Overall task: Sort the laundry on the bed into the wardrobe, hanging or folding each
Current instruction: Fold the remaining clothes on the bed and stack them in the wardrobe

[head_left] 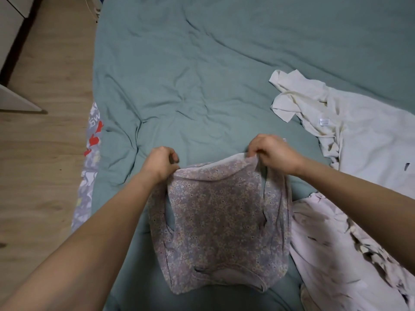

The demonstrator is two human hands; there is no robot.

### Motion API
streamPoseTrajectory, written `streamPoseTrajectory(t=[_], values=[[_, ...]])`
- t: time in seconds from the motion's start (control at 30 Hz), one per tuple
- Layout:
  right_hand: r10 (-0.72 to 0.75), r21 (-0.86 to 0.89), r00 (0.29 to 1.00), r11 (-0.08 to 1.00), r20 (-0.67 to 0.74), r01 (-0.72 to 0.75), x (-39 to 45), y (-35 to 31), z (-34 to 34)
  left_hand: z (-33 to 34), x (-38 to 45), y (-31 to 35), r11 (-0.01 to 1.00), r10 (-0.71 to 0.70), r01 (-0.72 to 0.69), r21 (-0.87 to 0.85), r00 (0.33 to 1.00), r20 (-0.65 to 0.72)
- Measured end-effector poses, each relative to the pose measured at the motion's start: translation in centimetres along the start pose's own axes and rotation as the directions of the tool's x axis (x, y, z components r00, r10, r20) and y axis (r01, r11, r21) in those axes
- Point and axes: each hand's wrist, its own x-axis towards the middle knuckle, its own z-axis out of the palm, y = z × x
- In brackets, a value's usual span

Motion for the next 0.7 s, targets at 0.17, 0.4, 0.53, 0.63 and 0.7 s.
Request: streamPoseTrajectory(t=[0.17,0.4,0.53,0.63,0.7], values=[[0.180,0.262,0.984,0.949,0.011,-0.177,0.2,0.2,-0.1,1.3,0.4,4.0,0.932,0.362,-0.358,-0.053,0.921,0.147],[-0.014,0.184,0.992,0.983,0.128,-0.010,-1.0,1.0,-1.0,4.4,1.2,9.7,0.891,0.432,-0.451,-0.045,0.814,0.389],[0.075,0.168,0.978,0.980,0.194,-0.108,-1.4,1.6,-1.8,4.4,1.9,10.2,0.859,0.469,-0.512,-0.006,0.784,0.407],[0.075,0.180,0.975,0.977,0.208,-0.114,-1.4,1.3,-2.5,3.4,2.1,9.6,0.842,0.500,-0.540,0.025,0.796,0.341],[0.045,0.126,0.984,0.990,0.174,-0.068,-1.3,1.2,-2.8,2.4,2.2,9.1,0.796,0.488,-0.571,0.201,0.802,0.345]])
